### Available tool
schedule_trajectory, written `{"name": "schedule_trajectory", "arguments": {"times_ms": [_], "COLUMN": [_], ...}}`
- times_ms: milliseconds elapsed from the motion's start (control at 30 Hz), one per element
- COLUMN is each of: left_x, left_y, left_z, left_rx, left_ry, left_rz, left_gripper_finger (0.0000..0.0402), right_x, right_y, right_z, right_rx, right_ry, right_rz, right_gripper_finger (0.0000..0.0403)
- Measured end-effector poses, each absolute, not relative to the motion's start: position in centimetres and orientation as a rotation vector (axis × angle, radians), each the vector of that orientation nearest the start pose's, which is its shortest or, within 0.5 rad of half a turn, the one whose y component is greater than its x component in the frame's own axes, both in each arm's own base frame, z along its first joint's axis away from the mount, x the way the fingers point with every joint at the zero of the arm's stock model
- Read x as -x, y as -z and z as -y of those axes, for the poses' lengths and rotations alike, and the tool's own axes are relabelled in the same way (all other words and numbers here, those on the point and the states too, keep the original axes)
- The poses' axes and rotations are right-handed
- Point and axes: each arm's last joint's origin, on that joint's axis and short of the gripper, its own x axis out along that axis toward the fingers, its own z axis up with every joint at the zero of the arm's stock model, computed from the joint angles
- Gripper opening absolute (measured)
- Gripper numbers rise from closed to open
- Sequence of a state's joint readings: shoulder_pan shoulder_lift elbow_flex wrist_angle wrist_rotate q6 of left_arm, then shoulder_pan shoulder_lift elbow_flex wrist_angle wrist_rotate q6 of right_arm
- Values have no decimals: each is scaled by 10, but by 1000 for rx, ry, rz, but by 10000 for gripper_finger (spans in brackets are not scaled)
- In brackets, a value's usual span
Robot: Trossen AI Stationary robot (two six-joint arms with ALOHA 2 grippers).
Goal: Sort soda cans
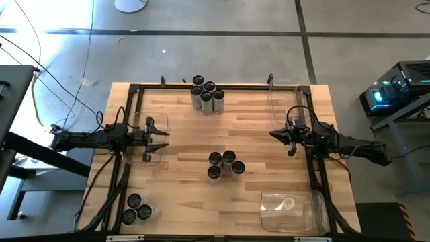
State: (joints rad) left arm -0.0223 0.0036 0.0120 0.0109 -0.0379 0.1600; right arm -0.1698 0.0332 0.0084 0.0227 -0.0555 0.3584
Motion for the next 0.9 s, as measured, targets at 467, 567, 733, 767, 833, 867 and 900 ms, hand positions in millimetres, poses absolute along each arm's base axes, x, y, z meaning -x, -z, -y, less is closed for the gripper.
{"name": "schedule_trajectory", "arguments": {"times_ms": [467, 567, 733, 767, 833, 867, 900], "left_x": [-97, -97, -97, -97, -97, -97, -97], "left_y": [-168, -168, -168, -168, -168, -168, -168], "left_z": [1, 1, 1, 1, 1, 1, 1], "left_rx": [-159, -159, -159, -159, -159, -159, -159], "left_ry": [-17, -17, -17, -17, -17, -16, -17], "left_rz": [18, 18, 19, 18, 19, 18, 19], "left_gripper_finger": [179, 179, 179, 179, 179, 179, 179], "right_x": [-98, -97, -96, -96, -94, -94, -94], "right_y": [-169, -174, -197, -204, -216, -220, -223], "right_z": [18, 21, 15, 13, 8, 5, 3], "right_rx": [-531, -657, -557, -502, -380, -324, -278], "right_ry": [203, 268, 104, 54, -36, -74, -110], "right_rz": [89, 184, 366, 423, 525, 561, 587], "right_gripper_finger": [0, 0, 0, 0, 0, 0, 0]}}
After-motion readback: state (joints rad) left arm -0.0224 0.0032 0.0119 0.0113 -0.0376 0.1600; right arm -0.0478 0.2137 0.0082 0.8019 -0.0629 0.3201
